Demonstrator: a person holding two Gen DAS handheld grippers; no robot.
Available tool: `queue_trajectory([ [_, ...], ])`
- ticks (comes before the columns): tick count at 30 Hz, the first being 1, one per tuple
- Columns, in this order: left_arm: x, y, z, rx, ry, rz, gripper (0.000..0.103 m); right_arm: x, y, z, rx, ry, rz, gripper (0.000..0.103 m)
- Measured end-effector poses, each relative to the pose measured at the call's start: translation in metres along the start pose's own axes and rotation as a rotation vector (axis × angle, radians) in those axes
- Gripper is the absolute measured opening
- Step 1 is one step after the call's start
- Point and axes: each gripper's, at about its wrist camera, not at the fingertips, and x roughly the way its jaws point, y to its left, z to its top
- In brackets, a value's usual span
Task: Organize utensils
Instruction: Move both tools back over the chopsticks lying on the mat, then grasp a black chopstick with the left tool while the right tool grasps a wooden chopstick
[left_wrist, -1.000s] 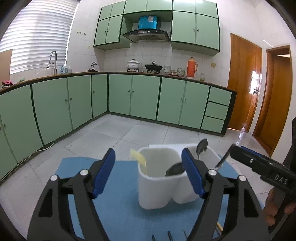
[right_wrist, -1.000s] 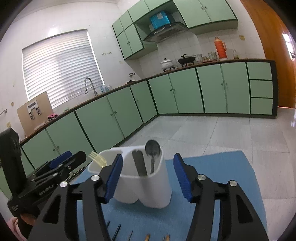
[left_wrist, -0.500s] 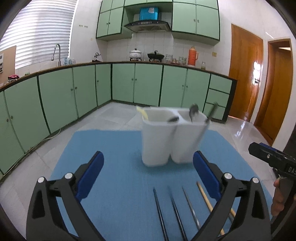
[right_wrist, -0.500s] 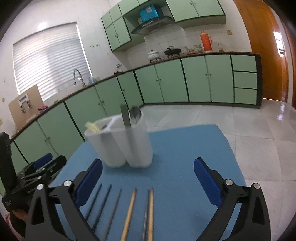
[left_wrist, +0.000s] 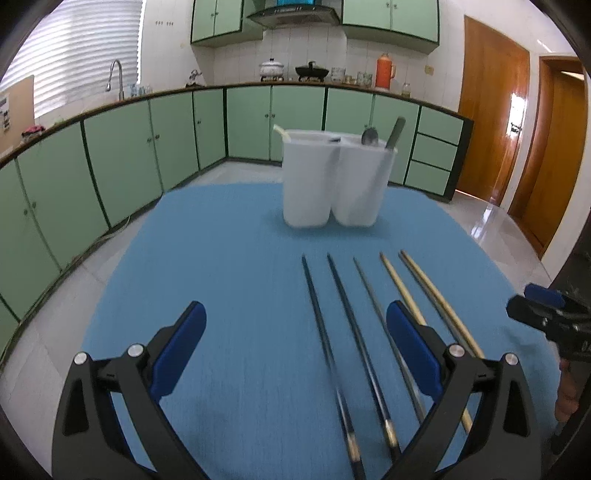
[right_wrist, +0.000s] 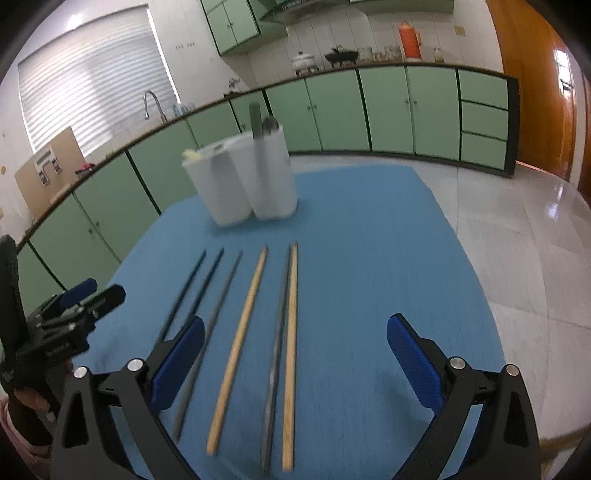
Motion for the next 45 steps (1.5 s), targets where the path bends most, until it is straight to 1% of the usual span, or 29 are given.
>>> queue_trajectory([
  [2, -0.006, -0.001, -0.009, -0.003, 0.016, 0.0, 0.095, -0.008, -0.002, -0.012, 0.015, 0.025, 0.011, 0.094],
  [4, -0.011, -0.001, -0.017, 0.0, 0.03, 0.0, 0.095, -0.014, -0.005, -0.021, 0.028, 0.05, 0.009, 0.088],
  [6, -0.015, -0.001, -0.025, 0.001, 0.045, 0.001, 0.095, -0.02, -0.009, -0.031, 0.037, 0.078, -0.004, 0.08],
  [7, -0.018, -0.001, -0.03, 0.0, 0.054, -0.001, 0.095, -0.022, -0.011, -0.033, 0.038, 0.087, -0.007, 0.077],
  [9, -0.02, -0.002, -0.036, 0.001, 0.07, -0.001, 0.095, -0.025, -0.012, -0.043, 0.03, 0.114, -0.017, 0.065],
  [10, -0.022, -0.003, -0.04, 0.003, 0.079, 0.001, 0.095, -0.026, -0.011, -0.046, 0.022, 0.125, -0.021, 0.062],
  [12, -0.024, -0.003, -0.046, 0.004, 0.092, 0.002, 0.095, -0.027, -0.009, -0.054, 0.003, 0.144, -0.024, 0.05],
  [13, -0.025, -0.003, -0.048, 0.004, 0.096, 0.003, 0.095, -0.027, -0.007, -0.057, -0.01, 0.155, -0.026, 0.047],
  [14, -0.026, -0.003, -0.051, 0.004, 0.1, 0.003, 0.095, -0.027, -0.004, -0.058, -0.019, 0.161, -0.022, 0.041],
  [20, -0.03, -0.002, -0.06, 0.005, 0.117, 0.004, 0.095, -0.021, 0.009, -0.068, -0.072, 0.192, -0.004, 0.022],
  [26, -0.029, 0.0, -0.062, -0.003, 0.124, 0.008, 0.095, -0.017, 0.017, -0.071, -0.116, 0.189, -0.02, 0.012],
  [29, -0.03, 0.0, -0.063, -0.005, 0.124, 0.008, 0.095, -0.015, 0.015, -0.075, -0.133, 0.196, -0.054, 0.011],
  [32, -0.03, 0.0, -0.064, -0.008, 0.128, 0.008, 0.095, -0.015, 0.014, -0.077, -0.129, 0.192, -0.051, 0.011],
  [34, -0.029, -0.001, -0.066, -0.004, 0.134, 0.008, 0.092, -0.016, 0.015, -0.077, -0.138, 0.188, -0.058, 0.011],
  [35, -0.027, -0.003, -0.066, 0.001, 0.138, 0.008, 0.086, -0.015, 0.016, -0.077, -0.142, 0.187, -0.061, 0.011],
  [36, -0.026, -0.004, -0.068, 0.009, 0.147, 0.009, 0.078, -0.015, 0.016, -0.077, -0.148, 0.185, -0.064, 0.011],
  [37, -0.024, -0.005, -0.069, 0.012, 0.154, 0.007, 0.076, -0.015, 0.016, -0.077, -0.15, 0.184, -0.065, 0.011],
  [45, -0.014, -0.012, -0.08, 0.011, 0.192, -0.01, 0.075, -0.016, 0.015, -0.079, -0.141, 0.178, -0.059, 0.011],
])
